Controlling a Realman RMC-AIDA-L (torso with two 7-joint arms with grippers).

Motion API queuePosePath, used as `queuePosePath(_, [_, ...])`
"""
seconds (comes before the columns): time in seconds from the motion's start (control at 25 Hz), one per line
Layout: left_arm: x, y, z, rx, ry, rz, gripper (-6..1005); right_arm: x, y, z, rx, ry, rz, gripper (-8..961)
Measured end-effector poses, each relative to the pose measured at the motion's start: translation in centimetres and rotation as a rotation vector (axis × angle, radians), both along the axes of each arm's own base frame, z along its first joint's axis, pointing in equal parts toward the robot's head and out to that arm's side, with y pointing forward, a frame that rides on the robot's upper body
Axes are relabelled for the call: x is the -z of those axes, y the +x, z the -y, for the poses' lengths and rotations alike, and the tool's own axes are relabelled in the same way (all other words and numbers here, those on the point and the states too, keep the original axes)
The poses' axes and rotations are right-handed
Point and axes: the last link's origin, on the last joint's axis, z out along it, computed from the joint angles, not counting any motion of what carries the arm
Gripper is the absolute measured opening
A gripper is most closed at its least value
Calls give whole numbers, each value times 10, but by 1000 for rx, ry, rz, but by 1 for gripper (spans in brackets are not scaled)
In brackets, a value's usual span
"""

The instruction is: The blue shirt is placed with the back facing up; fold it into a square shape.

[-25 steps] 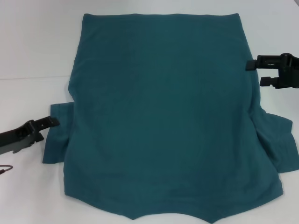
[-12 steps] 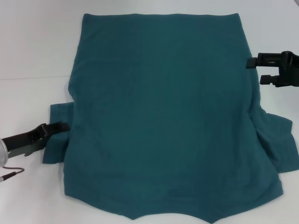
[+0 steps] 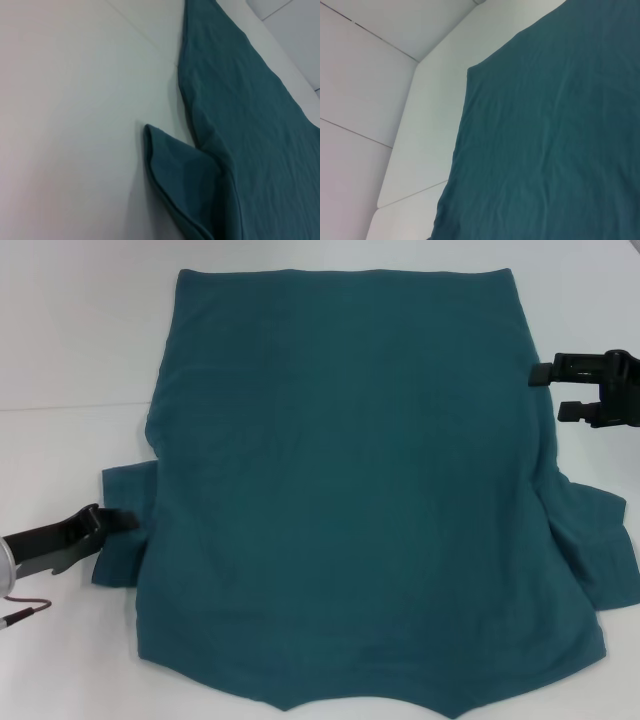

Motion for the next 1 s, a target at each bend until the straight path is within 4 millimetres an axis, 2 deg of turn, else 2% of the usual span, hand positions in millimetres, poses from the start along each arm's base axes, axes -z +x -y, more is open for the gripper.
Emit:
queuePosePath(0.08, [0, 0, 0, 2, 1, 2, 358, 0, 1, 1, 3, 1, -2, 945])
queuePosePath(0.28, [-4, 2, -1, 15, -2, 2, 97, -1, 4, 2, 13, 4, -7, 945])
queuePosePath(0.48, [-15, 8, -7, 63, -18, -17, 7, -3, 6, 3, 21, 15, -17, 945])
queuePosePath(1.0, [-76, 6, -31, 31, -12, -204, 6, -3, 5, 4, 18, 9, -20, 945])
